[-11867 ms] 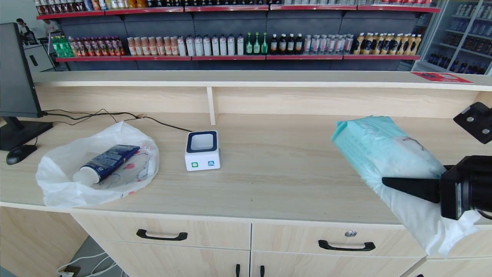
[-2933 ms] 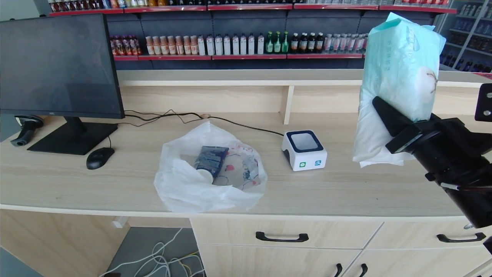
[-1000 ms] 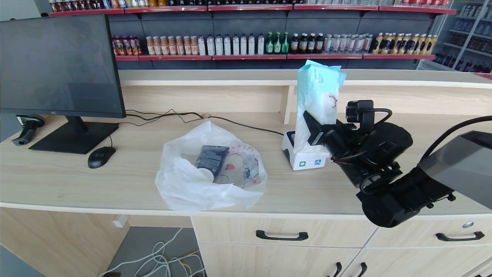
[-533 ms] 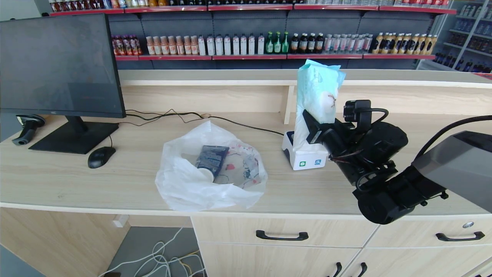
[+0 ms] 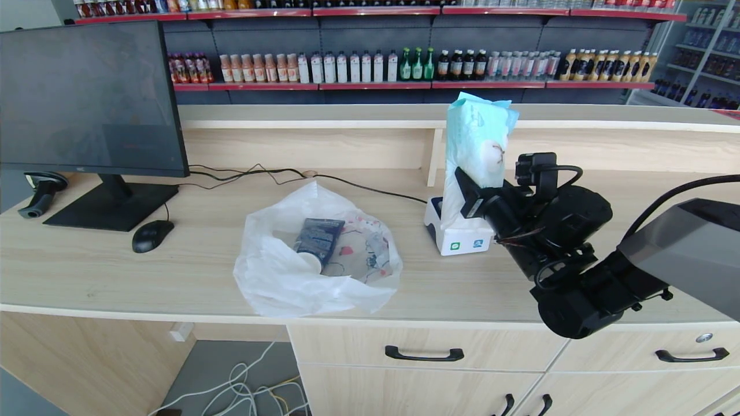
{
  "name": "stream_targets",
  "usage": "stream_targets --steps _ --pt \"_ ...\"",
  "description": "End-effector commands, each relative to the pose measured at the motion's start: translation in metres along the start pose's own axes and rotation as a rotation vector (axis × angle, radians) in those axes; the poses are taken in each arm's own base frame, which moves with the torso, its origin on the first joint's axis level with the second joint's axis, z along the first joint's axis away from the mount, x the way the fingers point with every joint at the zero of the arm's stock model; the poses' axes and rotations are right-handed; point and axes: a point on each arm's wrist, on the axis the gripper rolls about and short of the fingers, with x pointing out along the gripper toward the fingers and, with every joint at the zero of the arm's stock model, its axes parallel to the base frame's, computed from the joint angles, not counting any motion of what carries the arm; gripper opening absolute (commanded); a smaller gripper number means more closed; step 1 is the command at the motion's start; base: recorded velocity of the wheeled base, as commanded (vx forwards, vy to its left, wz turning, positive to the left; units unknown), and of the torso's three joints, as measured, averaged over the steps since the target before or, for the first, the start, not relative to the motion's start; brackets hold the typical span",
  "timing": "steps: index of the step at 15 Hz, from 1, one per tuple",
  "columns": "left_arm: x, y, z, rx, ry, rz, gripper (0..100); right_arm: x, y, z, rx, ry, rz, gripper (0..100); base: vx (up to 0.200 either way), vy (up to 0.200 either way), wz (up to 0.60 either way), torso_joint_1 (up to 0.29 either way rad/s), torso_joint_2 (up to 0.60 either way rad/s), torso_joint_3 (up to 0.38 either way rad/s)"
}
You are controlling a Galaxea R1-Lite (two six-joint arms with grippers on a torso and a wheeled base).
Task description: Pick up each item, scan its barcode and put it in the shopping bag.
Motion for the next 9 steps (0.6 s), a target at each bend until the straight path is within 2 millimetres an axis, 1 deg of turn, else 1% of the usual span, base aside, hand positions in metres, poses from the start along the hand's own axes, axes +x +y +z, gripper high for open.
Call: stream_targets --steps 1,5,9 --pt "0.0 0.0 0.0 0.0 0.0 0.001 100 0.0 0.0 0.001 -0.001 -0.001 0.0 0 0.0 0.0 0.0 0.0 0.0 0.0" --pt "0.0 0.0 0.0 0.0 0.0 0.001 100 0.0 0.0 0.004 -0.006 -0.012 -0.001 0 0.0 0.0 0.0 0.0 0.0 0.0" --pt "0.0 0.0 0.0 0.0 0.0 0.001 100 0.0 0.0 0.012 -0.008 -0.032 -0.002 0 0.0 0.0 0.0 0.0 0.0 0.0"
